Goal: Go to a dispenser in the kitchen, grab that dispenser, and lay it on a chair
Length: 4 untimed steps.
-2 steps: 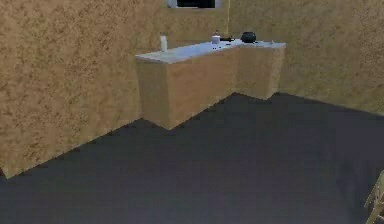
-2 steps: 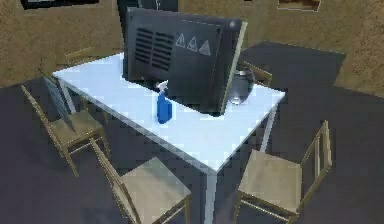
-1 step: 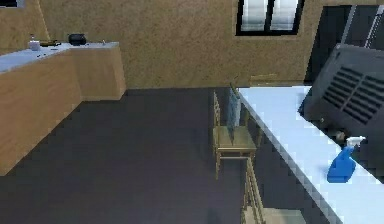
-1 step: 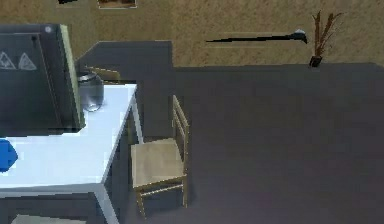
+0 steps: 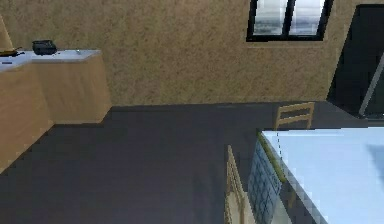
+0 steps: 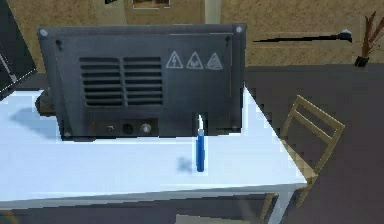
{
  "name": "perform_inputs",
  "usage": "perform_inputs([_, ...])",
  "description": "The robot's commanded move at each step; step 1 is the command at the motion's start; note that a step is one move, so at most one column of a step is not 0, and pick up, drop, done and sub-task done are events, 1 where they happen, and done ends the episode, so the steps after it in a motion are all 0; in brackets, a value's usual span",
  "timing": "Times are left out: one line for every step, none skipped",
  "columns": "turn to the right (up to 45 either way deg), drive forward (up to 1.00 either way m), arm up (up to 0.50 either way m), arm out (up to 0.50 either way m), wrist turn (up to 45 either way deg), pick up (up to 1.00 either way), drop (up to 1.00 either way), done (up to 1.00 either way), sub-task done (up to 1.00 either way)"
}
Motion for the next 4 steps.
perform_inputs([9.0, 0.00, 0.00, 0.00, 0.0, 0.00, 0.00, 0.00, 0.00])
perform_inputs([0.0, 0.15, 0.00, 0.00, 0.0, 0.00, 0.00, 0.00, 0.00])
perform_inputs([0.0, 0.00, 0.50, 0.00, 0.0, 0.00, 0.00, 0.00, 0.00])
perform_inputs([0.0, 0.00, 0.32, 0.00, 0.0, 0.00, 0.00, 0.00, 0.00])
